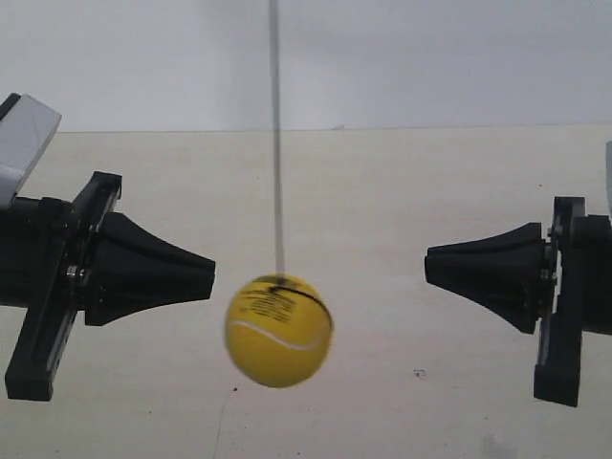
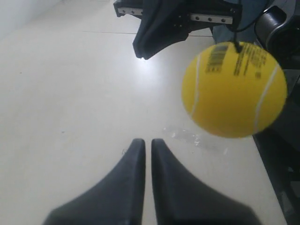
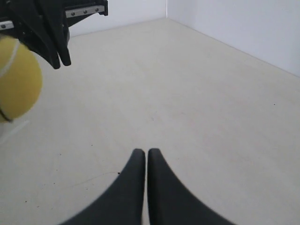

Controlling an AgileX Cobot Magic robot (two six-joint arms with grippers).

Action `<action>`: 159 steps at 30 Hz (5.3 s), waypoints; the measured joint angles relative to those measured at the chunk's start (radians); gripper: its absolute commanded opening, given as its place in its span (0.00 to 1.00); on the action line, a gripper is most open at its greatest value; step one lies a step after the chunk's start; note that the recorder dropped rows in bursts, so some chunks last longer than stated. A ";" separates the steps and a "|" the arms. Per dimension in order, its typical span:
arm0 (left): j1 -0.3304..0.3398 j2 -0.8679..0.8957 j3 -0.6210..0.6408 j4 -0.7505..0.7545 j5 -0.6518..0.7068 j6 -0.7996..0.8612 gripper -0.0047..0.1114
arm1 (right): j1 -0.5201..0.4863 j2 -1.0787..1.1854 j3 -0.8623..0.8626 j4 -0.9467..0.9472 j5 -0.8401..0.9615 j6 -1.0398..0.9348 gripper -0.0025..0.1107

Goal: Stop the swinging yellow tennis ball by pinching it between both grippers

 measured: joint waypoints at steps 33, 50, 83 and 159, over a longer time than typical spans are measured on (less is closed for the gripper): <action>-0.062 0.000 0.000 -0.017 -0.001 0.000 0.08 | 0.000 0.000 0.000 -0.040 -0.081 0.003 0.02; -0.062 0.000 0.000 -0.039 -0.002 0.000 0.08 | 0.000 0.000 0.000 -0.050 -0.081 0.011 0.02; -0.122 0.000 0.000 -0.090 -0.002 0.025 0.08 | 0.000 0.001 -0.041 -0.011 -0.081 0.015 0.02; -0.122 0.001 0.000 -0.109 0.001 0.060 0.08 | 0.230 0.110 -0.061 0.114 0.022 -0.133 0.02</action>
